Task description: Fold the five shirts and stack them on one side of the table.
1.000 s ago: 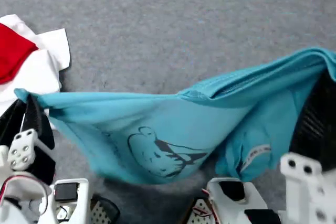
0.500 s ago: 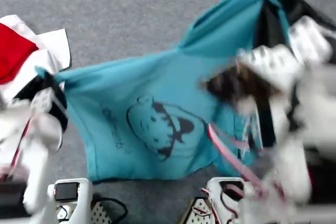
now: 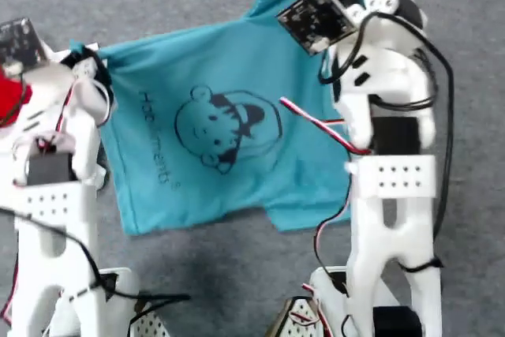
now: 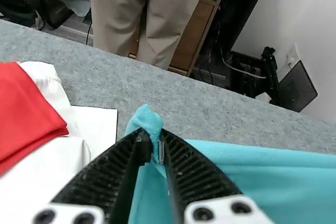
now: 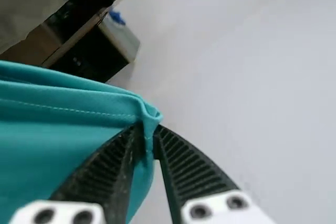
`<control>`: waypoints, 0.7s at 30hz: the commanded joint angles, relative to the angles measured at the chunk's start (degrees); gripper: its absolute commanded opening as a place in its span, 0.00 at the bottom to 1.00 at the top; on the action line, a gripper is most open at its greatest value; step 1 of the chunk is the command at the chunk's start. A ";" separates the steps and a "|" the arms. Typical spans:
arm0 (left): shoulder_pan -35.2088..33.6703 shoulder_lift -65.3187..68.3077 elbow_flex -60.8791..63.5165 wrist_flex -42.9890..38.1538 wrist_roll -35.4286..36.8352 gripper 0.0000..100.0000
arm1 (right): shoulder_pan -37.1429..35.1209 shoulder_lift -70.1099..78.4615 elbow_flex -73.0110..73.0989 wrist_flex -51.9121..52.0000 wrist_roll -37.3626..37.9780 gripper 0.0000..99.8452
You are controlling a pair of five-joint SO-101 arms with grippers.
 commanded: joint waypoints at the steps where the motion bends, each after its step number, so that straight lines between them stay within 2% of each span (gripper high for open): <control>1: -0.35 4.97 -6.42 -1.76 0.44 0.02 | -1.98 2.24 -0.04 -10.02 -0.62 0.00; 6: -0.35 9.10 -7.74 -2.02 0.44 0.02 | -3.03 10.59 -7.52 -15.91 -0.79 0.00; 12: -0.35 9.63 -7.21 -1.76 0.44 0.02 | -4.26 20.26 -19.47 -14.59 -0.79 0.00; 21: -0.97 9.27 -1.93 -1.32 -1.32 0.02 | -2.24 15.60 -19.12 9.85 -0.79 0.00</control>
